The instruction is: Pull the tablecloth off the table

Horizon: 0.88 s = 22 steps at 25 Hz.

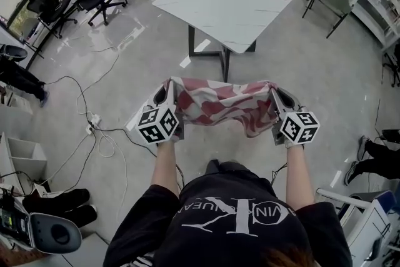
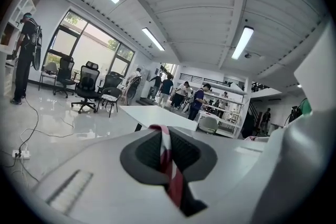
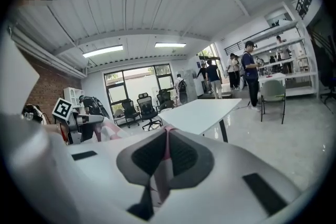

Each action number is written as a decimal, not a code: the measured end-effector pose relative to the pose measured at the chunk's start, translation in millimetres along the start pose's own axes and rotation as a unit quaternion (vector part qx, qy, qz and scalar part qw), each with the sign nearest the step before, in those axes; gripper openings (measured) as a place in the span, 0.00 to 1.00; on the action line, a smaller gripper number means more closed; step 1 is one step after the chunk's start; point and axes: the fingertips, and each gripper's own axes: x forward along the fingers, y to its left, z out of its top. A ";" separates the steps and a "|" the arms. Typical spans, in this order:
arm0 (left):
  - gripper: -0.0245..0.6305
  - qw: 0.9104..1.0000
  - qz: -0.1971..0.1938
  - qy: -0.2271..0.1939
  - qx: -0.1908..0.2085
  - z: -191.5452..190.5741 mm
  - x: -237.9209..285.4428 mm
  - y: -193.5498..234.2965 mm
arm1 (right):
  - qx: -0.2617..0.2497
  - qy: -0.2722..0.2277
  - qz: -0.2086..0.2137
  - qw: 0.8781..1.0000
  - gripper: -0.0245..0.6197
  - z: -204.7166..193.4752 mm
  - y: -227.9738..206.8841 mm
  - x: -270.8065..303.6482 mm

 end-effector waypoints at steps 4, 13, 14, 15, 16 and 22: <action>0.06 1.000 -0.005 -0.002 0.015 13.5 15.7 -23.5 | -0.002 -0.010 -0.007 1.000 0.07 22.4 -22.6 -4.9; 0.06 0.997 -0.019 -0.015 0.069 26.2 14.6 -36.4 | -0.023 -0.044 -0.021 0.999 0.07 42.6 -21.1 -16.1; 0.06 0.997 -0.019 -0.017 0.071 26.7 14.1 -36.9 | -0.024 -0.048 -0.021 0.998 0.07 43.9 -20.4 -16.8; 0.06 0.997 -0.020 -0.019 0.073 27.6 14.1 -37.7 | -0.026 -0.050 -0.022 0.998 0.07 45.3 -20.5 -17.5; 0.06 0.997 -0.020 -0.021 0.074 28.9 14.5 -38.7 | -0.027 -0.052 -0.023 0.998 0.07 46.6 -21.1 -18.1; 0.06 0.994 -0.014 -0.035 0.099 38.6 11.8 -41.9 | -0.042 -0.064 -0.026 0.997 0.07 56.8 -20.1 -19.1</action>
